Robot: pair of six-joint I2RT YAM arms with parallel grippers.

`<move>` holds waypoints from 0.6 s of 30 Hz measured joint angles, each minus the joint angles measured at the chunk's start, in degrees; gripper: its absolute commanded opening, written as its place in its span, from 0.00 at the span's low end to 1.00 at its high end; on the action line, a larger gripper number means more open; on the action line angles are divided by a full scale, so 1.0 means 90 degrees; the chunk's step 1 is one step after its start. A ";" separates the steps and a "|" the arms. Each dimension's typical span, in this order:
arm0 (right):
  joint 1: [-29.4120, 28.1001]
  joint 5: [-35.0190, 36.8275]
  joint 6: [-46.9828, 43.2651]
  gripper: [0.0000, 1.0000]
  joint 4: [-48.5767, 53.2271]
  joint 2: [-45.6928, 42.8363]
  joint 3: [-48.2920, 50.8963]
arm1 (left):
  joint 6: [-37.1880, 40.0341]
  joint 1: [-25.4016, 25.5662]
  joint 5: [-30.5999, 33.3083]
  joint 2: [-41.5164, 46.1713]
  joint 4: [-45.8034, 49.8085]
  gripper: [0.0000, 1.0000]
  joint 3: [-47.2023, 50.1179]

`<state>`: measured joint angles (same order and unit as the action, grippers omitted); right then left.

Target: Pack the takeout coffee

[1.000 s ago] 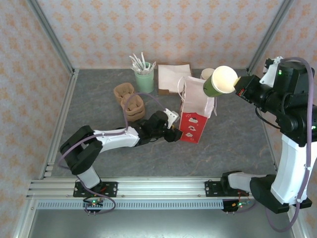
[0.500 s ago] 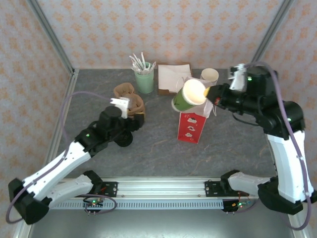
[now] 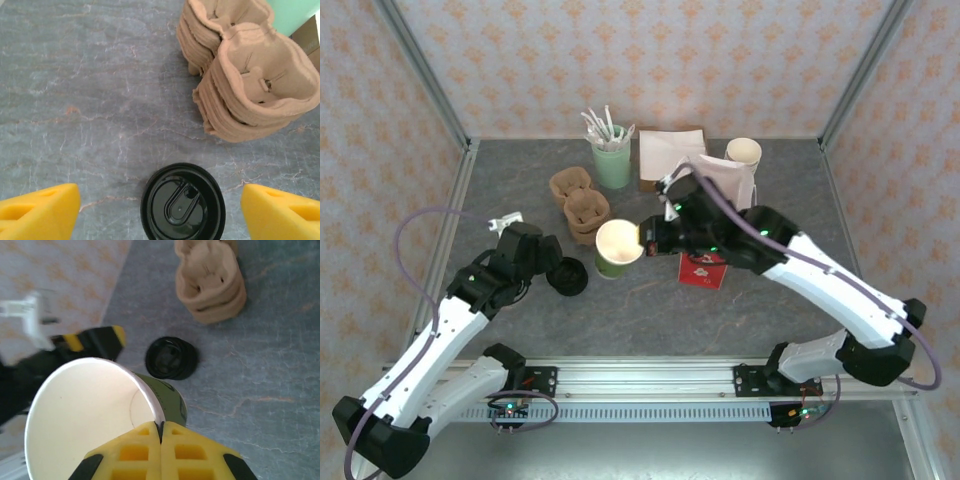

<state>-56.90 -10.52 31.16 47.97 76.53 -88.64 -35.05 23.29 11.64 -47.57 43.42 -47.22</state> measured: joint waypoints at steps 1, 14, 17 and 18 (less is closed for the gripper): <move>-0.0046 0.0104 0.0087 0.00 -0.0126 0.0053 0.0221 | -0.0061 -0.0010 -0.0068 0.0029 0.0036 0.85 0.0046; -0.0102 0.1574 0.0899 0.00 -0.2118 0.0780 0.2336 | -0.0658 -0.0022 -0.1059 0.0447 -0.0087 0.85 0.1445; -0.0102 0.1659 0.0976 0.00 -0.2414 0.1071 0.2351 | -0.0719 -0.0022 -0.1205 0.0493 -0.0279 0.84 0.1676; -0.0102 0.1678 0.1005 0.00 -0.2489 0.1175 0.2351 | -0.0736 -0.0022 -0.1234 0.0493 -0.0345 0.84 0.1727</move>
<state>-57.82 4.58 40.21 25.56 87.11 -67.48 -41.67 23.09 0.54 -43.13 40.32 -31.68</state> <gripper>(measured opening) 0.043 0.844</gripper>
